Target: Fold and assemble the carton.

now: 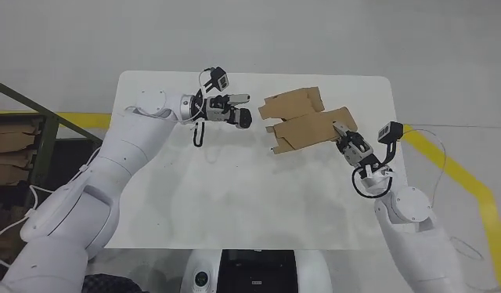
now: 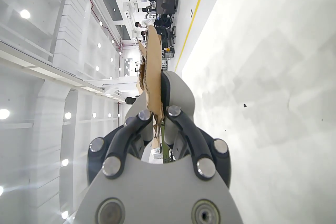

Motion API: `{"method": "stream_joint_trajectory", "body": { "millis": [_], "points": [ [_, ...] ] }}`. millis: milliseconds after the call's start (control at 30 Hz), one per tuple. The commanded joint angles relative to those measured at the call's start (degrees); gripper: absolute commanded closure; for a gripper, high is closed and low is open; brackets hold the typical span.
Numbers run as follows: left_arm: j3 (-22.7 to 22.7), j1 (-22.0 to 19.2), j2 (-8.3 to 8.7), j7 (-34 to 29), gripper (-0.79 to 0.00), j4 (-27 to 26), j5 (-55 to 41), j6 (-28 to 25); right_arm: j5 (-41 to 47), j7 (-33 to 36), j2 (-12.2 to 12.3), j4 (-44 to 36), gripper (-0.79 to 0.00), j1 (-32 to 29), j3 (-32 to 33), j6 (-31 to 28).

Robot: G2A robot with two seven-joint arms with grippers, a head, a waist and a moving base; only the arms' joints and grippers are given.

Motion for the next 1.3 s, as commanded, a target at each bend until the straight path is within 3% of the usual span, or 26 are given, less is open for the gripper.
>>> {"method": "stream_joint_trajectory", "body": {
  "millis": [0,433,1267],
  "points": [
    [-0.83,0.94,0.22,1.24,-0.785,-1.28,0.16,1.16,-1.52,-2.35,-0.11,0.11,0.000,-0.12,0.04,-0.12],
    [-4.82,5.25,0.37,1.43,-0.785,-4.75,-2.58,5.65,-7.11,-13.79,-1.57,-2.40,0.000,-4.50,-4.32,-4.84],
    [-8.96,6.26,-1.40,-1.33,-0.785,-4.75,-3.18,5.67,-18.42,-21.04,-3.16,-3.61,0.000,-6.32,-7.92,-2.85]
  ]
}}
